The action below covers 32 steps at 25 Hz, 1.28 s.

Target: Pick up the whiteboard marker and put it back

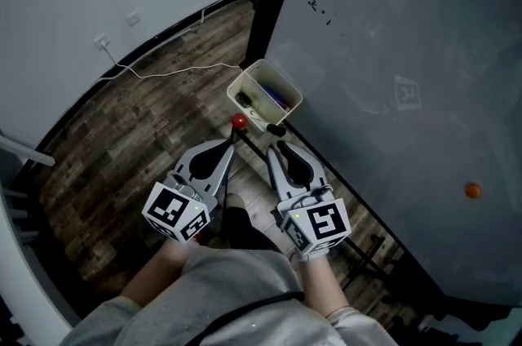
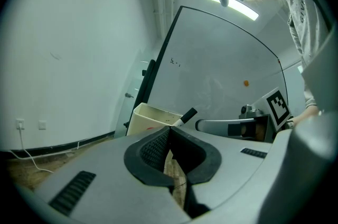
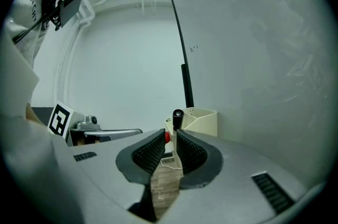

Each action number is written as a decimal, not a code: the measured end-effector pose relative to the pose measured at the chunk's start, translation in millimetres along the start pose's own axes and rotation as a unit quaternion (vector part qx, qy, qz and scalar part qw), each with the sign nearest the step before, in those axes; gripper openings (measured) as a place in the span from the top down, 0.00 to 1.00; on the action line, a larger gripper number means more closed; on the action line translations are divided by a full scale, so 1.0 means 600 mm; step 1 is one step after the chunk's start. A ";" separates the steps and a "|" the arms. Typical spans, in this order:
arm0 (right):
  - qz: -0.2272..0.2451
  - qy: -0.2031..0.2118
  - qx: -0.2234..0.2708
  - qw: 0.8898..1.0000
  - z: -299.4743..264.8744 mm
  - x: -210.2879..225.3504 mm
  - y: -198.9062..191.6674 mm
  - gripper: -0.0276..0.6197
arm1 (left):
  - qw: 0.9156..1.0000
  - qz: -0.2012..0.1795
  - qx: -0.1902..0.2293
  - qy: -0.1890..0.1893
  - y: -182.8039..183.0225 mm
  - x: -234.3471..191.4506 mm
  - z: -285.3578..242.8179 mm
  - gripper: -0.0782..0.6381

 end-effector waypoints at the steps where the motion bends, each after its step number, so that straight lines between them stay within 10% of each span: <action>1: 0.000 0.001 0.000 1.000 0.002 -0.002 -0.001 0.84 | 1.000 0.000 0.000 -0.001 0.000 0.002 0.002 0.87; 32: 0.016 0.035 -0.020 0.999 0.061 -0.103 -0.002 0.93 | 0.999 -0.010 0.022 -0.027 0.016 0.053 0.069 0.87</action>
Point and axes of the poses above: the fingertips, and each gripper's own axes: z backward along the fingers, x to its right, y out of its top, the point moved 5 cm from there along z, backward along the fingers, and after that the axes turned 5 degrees about x, right-handed, at the moved point
